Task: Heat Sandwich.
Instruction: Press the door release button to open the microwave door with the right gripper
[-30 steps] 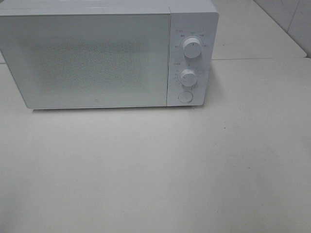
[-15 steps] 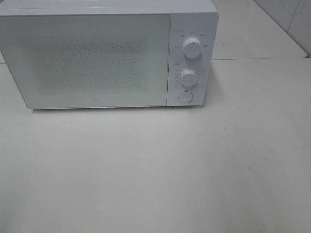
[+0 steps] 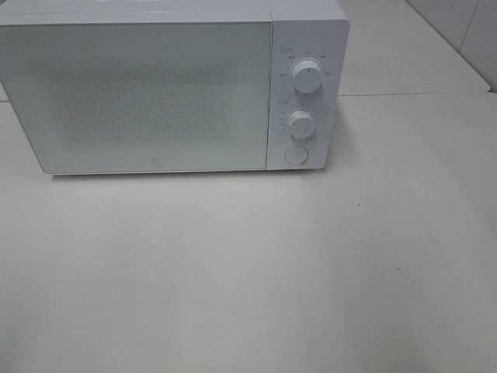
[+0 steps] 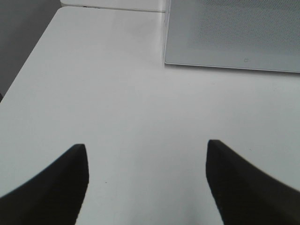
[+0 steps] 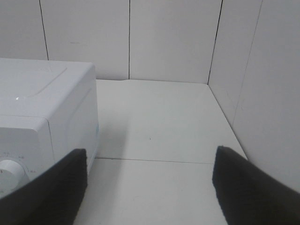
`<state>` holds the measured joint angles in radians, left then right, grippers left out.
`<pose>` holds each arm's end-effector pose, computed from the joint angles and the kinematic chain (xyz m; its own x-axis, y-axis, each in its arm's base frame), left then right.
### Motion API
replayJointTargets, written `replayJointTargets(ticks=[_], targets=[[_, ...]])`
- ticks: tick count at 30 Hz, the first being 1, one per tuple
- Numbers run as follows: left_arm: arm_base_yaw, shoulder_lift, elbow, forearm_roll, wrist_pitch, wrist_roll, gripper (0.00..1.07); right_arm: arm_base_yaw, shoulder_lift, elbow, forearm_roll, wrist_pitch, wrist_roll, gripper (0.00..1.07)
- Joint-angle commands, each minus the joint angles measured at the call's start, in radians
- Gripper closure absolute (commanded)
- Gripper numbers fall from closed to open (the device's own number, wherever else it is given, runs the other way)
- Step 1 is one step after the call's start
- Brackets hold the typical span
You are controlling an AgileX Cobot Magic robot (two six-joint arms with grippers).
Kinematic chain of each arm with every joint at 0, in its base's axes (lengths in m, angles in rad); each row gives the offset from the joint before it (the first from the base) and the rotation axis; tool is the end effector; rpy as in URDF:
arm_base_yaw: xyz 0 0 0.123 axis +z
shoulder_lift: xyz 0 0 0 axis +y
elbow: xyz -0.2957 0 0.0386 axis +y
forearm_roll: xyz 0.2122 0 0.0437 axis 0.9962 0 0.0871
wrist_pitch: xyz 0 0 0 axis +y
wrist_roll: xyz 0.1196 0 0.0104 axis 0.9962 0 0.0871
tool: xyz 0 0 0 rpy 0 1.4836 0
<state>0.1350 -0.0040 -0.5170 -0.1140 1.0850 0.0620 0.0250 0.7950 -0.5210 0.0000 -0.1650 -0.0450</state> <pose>-0.0254 -0.0156 0.2494 -0.4528 -0.0529 -0.8901 -0.0413 0.9984 -0.0383 0.1566 0.0039 0.3431 -0.0206 -0.0455 -0.9988 -0.0260 0.9987 -0.0450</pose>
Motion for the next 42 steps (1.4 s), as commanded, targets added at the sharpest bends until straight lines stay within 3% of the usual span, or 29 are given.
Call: replayJointTargets(ticks=[1,2,7,12,16,25,30,37,42], targets=[[-0.006,-0.013,0.002,-0.003,-0.017,-0.006,0.39,0.001,0.069,-0.007,0.0,-0.081,0.059,0.42],[-0.006,-0.013,0.002,-0.003,-0.017,-0.006,0.39,0.001,0.069,-0.007,0.0,-0.081,0.059,0.42],[-0.006,-0.013,0.002,-0.003,-0.017,-0.006,0.39,0.001,0.224,-0.007,0.0,-0.163,0.28,0.64],[-0.006,-0.013,0.002,-0.003,-0.017,-0.006,0.39,0.001,0.285,-0.007,0.0,-0.206,0.385,0.75],[-0.006,-0.013,0.002,-0.003,-0.017,-0.006,0.39,0.001,0.394,-0.007,0.0,-0.253,0.592,0.91],[-0.006,-0.013,0.002,-0.003,-0.017,-0.006,0.39,0.001,0.503,-0.003,-0.185,-0.268,0.866,1.02],[-0.006,-0.013,0.002,-0.003,-0.017,-0.006,0.39,0.001,0.573,0.049,-0.328,-0.448,1.096,1.07],[-0.006,-0.013,0.002,-0.003,-0.017,-0.006,0.39,0.009,0.666,0.09,-0.373,-0.603,1.239,1.07],[-0.006,-0.013,0.002,-0.003,-0.017,-0.006,0.39,0.099,0.747,0.093,-0.355,-0.654,1.258,1.07]])
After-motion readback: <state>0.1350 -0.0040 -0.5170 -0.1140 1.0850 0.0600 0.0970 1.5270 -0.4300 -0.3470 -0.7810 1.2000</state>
